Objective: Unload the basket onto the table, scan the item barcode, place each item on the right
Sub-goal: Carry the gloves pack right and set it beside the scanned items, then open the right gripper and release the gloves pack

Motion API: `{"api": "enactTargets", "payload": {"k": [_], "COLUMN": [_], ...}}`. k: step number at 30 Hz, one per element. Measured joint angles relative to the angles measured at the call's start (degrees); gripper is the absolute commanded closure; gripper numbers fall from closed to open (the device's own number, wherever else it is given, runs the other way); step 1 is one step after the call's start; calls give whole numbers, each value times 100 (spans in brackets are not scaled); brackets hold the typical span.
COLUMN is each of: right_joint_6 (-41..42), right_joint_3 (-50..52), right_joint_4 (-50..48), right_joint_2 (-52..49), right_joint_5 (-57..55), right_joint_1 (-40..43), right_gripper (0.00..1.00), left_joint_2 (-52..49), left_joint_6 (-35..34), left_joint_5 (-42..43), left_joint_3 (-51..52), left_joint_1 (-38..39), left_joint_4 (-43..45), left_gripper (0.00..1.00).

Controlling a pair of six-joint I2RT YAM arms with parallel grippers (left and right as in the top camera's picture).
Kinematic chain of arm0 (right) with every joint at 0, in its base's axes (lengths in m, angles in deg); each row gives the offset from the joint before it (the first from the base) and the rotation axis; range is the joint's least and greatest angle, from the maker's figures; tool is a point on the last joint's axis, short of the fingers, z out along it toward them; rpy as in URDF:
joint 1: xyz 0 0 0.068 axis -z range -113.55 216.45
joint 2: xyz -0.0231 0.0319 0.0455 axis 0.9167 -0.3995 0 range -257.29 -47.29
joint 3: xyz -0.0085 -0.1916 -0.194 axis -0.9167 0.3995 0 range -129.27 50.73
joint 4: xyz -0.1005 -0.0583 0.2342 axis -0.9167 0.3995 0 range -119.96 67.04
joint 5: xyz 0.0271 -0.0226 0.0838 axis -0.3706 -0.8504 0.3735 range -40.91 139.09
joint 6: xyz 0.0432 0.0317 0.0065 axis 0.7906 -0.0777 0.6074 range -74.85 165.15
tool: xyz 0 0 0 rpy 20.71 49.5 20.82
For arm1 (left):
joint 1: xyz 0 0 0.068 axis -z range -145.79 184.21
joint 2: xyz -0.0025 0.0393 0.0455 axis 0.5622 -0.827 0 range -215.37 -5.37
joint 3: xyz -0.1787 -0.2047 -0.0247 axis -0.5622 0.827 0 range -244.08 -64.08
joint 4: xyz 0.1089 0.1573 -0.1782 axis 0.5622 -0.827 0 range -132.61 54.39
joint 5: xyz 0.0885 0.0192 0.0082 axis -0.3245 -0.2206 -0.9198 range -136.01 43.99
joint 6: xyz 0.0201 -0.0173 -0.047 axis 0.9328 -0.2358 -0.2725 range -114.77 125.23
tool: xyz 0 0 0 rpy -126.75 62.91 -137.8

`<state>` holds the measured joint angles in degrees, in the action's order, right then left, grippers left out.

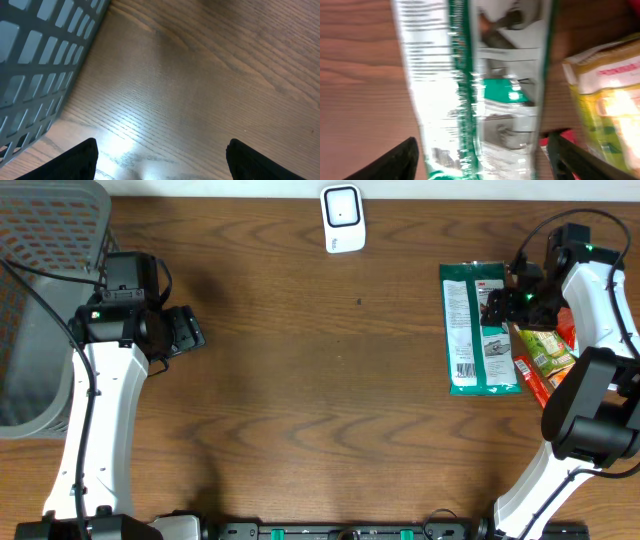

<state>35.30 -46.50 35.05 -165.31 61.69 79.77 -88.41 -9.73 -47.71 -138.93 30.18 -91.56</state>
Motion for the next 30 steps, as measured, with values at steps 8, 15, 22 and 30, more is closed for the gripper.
{"api": "enactTargets", "payload": {"k": [8, 15, 22, 30], "right_joint_6": [13, 289, 518, 732], "right_joint_3": [295, 1633, 2194, 2197], "right_joint_4": [-540, -2518, -3316, -3154], "right_joint_2": [0, -2, 142, 205], "right_joint_5": [1121, 861, -409, -1526], "right_joint_1": [-229, -1084, -1648, -1672], "right_gripper": [88, 86, 86, 83], "left_joint_2": [0, 0, 0, 0], "left_joint_6": [0, 0, 0, 0], "left_joint_5": [0, -2, 0, 0], "left_joint_3": [0, 0, 0, 0], "left_joint_1": [0, 0, 0, 0], "left_joint_4": [0, -2, 0, 0], "left_gripper": [17, 17, 17, 17]}}
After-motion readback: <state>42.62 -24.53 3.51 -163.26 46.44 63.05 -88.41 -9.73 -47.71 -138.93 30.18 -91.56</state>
